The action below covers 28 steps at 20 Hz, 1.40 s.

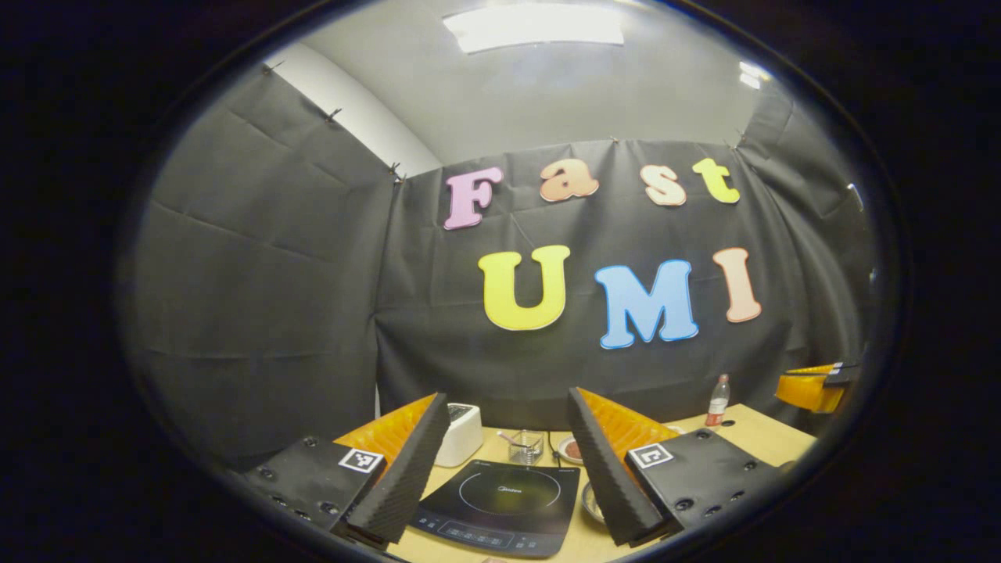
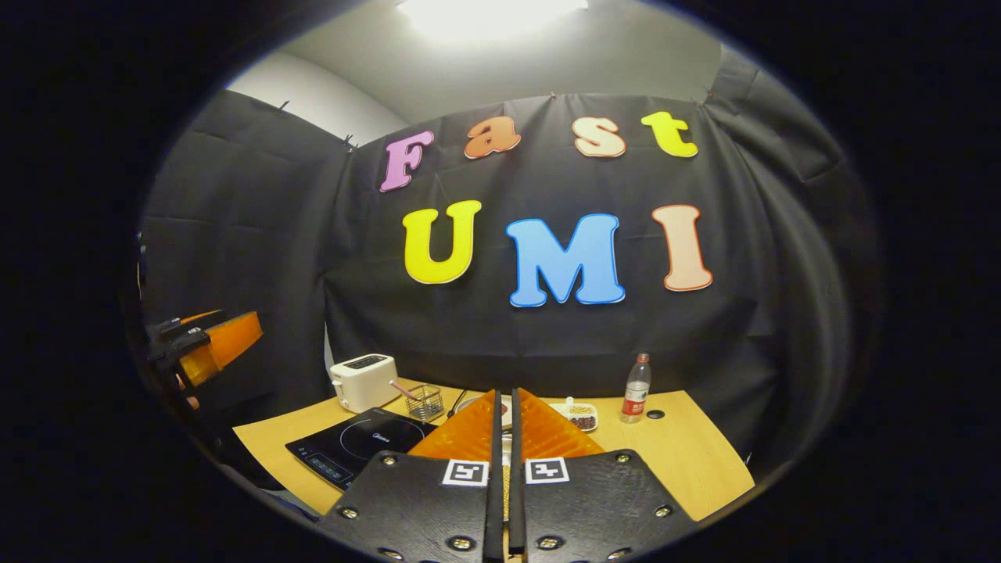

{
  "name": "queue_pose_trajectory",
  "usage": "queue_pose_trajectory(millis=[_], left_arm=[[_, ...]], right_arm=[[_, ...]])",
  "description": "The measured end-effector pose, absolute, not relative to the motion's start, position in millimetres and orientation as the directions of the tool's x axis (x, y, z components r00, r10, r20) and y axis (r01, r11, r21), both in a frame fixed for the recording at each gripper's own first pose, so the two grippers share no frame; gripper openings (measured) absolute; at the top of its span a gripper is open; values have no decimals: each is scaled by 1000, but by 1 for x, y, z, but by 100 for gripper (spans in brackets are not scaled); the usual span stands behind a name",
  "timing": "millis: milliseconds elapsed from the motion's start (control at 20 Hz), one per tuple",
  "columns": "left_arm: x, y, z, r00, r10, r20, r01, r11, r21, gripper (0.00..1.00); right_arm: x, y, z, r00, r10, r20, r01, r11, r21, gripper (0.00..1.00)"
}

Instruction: First push the handle of the pot to place it horizontally, then grasp the pot with both hands and set it on the induction cooktop.

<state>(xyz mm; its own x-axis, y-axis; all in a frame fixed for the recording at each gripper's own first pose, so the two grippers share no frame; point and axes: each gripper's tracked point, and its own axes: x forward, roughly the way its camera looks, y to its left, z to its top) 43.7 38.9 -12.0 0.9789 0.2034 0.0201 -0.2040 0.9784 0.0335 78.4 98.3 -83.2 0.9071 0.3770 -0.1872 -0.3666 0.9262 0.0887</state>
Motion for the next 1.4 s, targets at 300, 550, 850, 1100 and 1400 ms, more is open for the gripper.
queue_pose_trajectory(millis=[300,550,850,1100,1400], left_arm=[[64,75,-21,967,256,8,-256,966,24,100],[72,99,-27,958,286,1,-286,958,39,100],[77,123,-43,948,318,-24,-317,948,44,100],[86,136,-54,942,333,-38,-331,943,38,100],[102,144,-66,943,327,-57,-325,945,43,98]], right_arm=[[86,154,-121,834,480,-271,-476,875,87,3],[83,190,-159,758,543,-361,-545,832,107,3],[72,219,-205,664,584,-468,-598,789,136,3],[68,235,-238,595,599,-536,-627,763,158,4],[53,248,-284,485,593,-642,-644,740,197,3]])
